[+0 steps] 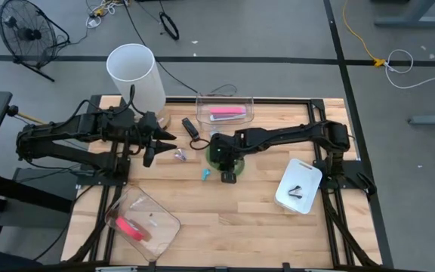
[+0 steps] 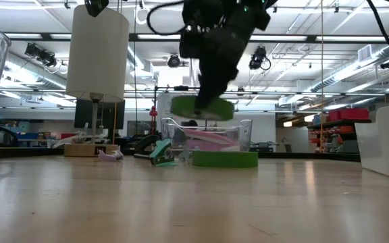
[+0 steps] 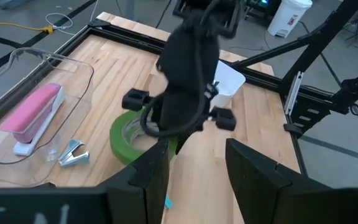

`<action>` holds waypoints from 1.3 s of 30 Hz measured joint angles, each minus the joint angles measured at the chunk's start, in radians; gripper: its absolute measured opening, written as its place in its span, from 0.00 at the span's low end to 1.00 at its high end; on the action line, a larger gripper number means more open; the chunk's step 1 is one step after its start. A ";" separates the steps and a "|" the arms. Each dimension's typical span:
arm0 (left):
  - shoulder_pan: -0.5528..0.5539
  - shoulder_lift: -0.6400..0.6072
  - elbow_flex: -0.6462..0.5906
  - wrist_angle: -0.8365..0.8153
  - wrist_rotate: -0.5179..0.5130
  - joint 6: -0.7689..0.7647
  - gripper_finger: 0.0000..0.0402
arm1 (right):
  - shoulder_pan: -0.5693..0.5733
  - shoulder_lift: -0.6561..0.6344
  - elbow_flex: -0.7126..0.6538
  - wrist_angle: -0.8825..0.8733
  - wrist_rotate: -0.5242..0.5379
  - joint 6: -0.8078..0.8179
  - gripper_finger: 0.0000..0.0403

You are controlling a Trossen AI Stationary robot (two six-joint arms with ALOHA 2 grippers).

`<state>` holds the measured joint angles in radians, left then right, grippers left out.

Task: Pick and place Stapler, Stapler remover, tape
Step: Put the green tape into the bottom transparent bin

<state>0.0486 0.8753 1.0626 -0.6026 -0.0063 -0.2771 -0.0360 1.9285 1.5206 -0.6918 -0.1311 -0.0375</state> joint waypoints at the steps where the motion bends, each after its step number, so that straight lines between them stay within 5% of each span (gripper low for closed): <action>1: 0.000 0.000 0.000 0.000 0.000 0.000 0.40 | 0.000 -0.010 0.013 -0.008 -0.009 0.000 0.19; 13: 0.000 0.000 0.000 0.019 0.010 -0.002 0.40 | 0.008 -0.186 0.067 -0.040 -0.072 0.008 0.19; 21: 0.000 0.000 0.000 0.210 0.037 0.001 0.40 | 0.008 -0.317 0.067 -0.005 -0.097 0.070 0.19; 31: 0.000 0.000 0.000 0.452 0.039 0.002 0.40 | 0.008 -0.425 0.067 0.203 -0.201 0.141 0.19; 39: 0.000 0.000 0.000 0.488 0.036 -0.004 0.42 | 0.008 -0.438 0.068 0.345 -0.269 0.179 0.19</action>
<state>0.0483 0.8757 1.0622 -0.1143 0.0296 -0.2813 -0.0280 1.4906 1.5883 -0.3464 -0.4000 0.1414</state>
